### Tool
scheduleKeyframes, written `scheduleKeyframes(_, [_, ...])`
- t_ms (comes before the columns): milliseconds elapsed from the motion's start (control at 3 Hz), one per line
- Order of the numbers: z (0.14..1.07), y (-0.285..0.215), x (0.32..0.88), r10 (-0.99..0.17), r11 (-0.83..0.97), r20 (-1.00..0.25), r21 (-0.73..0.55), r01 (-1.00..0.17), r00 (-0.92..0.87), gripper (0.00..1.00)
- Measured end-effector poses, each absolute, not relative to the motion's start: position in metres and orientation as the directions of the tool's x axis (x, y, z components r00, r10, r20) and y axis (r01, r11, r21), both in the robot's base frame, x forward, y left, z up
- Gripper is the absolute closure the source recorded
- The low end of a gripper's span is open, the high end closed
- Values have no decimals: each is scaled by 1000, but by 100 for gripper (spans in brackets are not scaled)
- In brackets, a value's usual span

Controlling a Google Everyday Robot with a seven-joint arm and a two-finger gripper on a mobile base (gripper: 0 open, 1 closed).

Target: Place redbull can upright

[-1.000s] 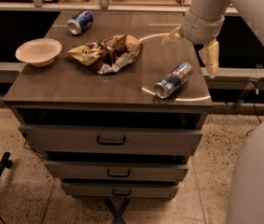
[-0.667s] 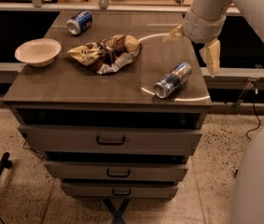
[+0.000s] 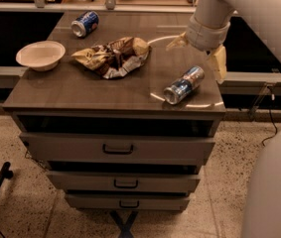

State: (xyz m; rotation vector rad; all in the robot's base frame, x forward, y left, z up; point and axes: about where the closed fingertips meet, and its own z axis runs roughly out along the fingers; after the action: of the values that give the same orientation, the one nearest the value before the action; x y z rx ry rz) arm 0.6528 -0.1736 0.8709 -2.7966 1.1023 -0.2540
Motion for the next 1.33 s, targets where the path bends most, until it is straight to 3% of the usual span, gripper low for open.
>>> scheduleKeyframes(1000, [846, -156, 653, -604, -796, 101, -120, -593, 791, 0])
scheduleKeyframes(1333, [842, -155, 654, -602, -798, 101, -103, -594, 792, 16])
